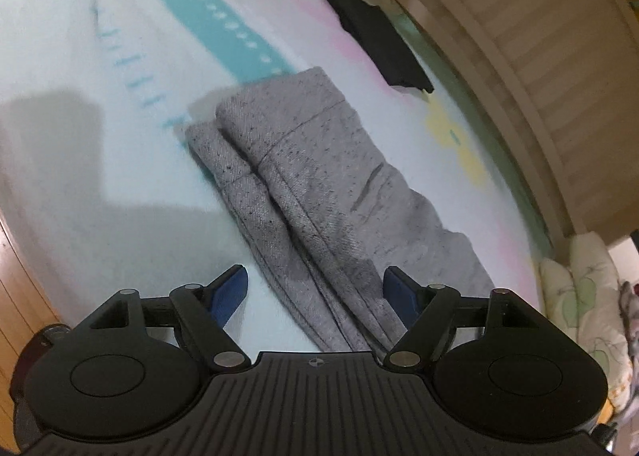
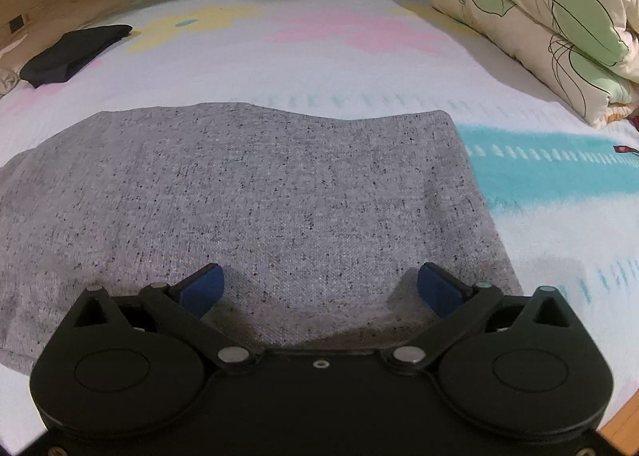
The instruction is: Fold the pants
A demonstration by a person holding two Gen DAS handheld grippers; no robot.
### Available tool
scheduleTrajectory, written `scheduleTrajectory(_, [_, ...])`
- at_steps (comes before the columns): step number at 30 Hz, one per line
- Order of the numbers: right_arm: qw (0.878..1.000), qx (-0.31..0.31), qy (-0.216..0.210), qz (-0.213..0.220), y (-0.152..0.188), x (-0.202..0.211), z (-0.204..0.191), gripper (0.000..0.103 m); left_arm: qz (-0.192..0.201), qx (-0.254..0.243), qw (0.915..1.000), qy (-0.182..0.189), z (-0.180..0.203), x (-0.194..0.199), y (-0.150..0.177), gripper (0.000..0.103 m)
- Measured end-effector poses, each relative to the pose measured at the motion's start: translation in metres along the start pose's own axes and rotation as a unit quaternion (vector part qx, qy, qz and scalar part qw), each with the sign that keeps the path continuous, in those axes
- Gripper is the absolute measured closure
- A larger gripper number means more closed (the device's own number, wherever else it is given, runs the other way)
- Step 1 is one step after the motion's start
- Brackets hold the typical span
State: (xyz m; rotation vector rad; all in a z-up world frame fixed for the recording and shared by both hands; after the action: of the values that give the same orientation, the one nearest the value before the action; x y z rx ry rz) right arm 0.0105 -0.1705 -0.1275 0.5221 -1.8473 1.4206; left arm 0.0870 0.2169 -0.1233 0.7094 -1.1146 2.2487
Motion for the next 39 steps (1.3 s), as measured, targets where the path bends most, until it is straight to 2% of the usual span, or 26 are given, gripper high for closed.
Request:
scheduleTrajectory(6, [1.000,0.002,0.002,0.007,0.000,-0.002,-0.002,0.000,0.040,0.008,0.9990,0.018,0.002,-0.012,-0.014,0.024])
scheduleTrajectory(14, [1.000,0.007,0.001,0.028,0.003,0.000,-0.002,0.000,0.058,0.012,0.9974,0.041,0.009,-0.038,-0.033,0.021])
scheduleTrajectory(19, [0.999,0.010,0.002,0.040,0.004,0.001,-0.004,0.000,0.089,0.048,0.9932,0.058,0.003,-0.038,-0.035,0.021])
scheduleTrajectory(25, [0.999,0.012,0.001,0.053,0.005,0.002,-0.004,0.000,0.080,0.062,0.9930,0.060,0.002,-0.038,-0.038,0.022])
scheduleTrajectory(26, [0.998,0.013,0.002,0.055,0.005,0.003,-0.004,0.000,0.083,0.063,0.9928,0.058,0.002,-0.038,-0.039,0.032])
scheduleTrajectory(27, [0.998,0.013,0.002,0.057,0.005,0.002,-0.005,0.000,0.083,0.065,0.9930,0.053,0.002,-0.037,-0.037,0.062])
scheduleTrajectory(28, [0.998,0.014,0.003,0.057,0.004,0.003,-0.005,0.000,0.076,0.065,0.9942,0.041,0.000,-0.039,-0.036,0.077])
scheduleTrajectory(29, [0.998,0.014,0.004,0.057,0.004,0.003,-0.005,0.000,0.071,0.059,0.9953,0.025,-0.001,-0.039,-0.035,0.083])
scheduleTrajectory(31, [0.998,0.013,0.004,0.054,0.003,0.002,-0.005,0.000,0.080,0.033,0.9961,0.016,0.006,-0.034,-0.036,0.085])
scheduleTrajectory(33, [0.999,0.014,0.003,0.051,0.003,0.002,-0.004,0.000,0.091,-0.017,0.9957,0.003,0.024,-0.023,-0.041,0.085])
scheduleTrajectory(36, [0.999,0.014,0.001,0.044,0.001,0.001,-0.004,0.000,0.101,-0.105,0.9893,-0.012,0.059,-0.004,-0.049,0.085])
scheduleTrajectory(39, [0.999,0.012,-0.001,0.032,-0.001,-0.001,-0.003,0.000,0.098,-0.146,0.9844,-0.011,0.087,0.010,-0.057,0.085])
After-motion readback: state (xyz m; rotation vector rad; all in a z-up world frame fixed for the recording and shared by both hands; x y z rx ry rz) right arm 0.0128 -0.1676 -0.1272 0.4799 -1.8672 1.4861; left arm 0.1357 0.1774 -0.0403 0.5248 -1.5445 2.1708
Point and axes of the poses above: each gripper's, at about its wrist camera, not at the fingertips, and x roughly against the way its jaws point, z to its right, y to its underside, the point moved 8 cm from there along -x, roughly the way its jaws point, and after that the axes turned 11 degrees about -x, right-handed, at the moved point
